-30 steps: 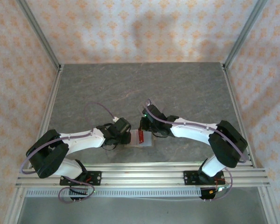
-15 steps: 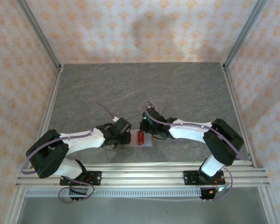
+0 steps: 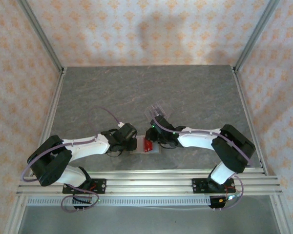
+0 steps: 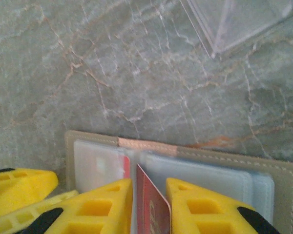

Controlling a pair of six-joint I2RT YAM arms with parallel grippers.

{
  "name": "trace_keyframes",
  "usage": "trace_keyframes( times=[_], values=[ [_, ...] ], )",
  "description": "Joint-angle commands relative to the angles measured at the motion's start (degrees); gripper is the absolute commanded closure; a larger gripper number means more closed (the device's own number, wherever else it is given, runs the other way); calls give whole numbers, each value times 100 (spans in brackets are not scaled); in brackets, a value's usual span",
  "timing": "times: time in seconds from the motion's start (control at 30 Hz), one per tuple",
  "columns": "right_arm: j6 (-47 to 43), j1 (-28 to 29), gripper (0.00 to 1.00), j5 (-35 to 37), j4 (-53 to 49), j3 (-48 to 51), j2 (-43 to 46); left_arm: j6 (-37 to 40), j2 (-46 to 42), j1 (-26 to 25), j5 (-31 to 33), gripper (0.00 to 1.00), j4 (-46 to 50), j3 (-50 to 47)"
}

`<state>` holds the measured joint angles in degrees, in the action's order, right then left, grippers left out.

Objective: Put the credit cards into the card holder

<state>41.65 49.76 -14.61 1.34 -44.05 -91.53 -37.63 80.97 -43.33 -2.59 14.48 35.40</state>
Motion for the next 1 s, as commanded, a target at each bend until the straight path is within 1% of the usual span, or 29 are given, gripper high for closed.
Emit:
trace_keyframes(
  times=[0.0, 0.13, 0.23, 0.3, 0.4, 0.7, 0.83, 0.97],
  values=[
    [116, 136, 78, 83, -54, 64, 289, -61, -68, 35, 13, 51, 117, -136],
    [168, 269, 80, 175, -174, 81, 406, -69, -63, 35, -5, 51, 82, -143],
    [237, 310, 84, 195, -189, 132, 483, -78, -79, 35, -5, 51, 73, -152],
    [269, 322, 85, 215, -214, 164, 510, -78, -98, 35, -5, 51, 81, -165],
    [300, 341, 90, 211, -289, 152, 466, -72, -133, 35, 4, 51, 92, -199],
    [291, 401, 100, 269, -504, 72, 380, -9, -196, 35, -29, 51, 112, -244],
    [265, 412, 100, 335, -550, 91, 580, 16, -187, 35, -31, 51, 132, -253],
    [264, 410, 100, 408, -290, 253, 827, 44, -211, 35, -15, 52, 169, -244]
  ],
)
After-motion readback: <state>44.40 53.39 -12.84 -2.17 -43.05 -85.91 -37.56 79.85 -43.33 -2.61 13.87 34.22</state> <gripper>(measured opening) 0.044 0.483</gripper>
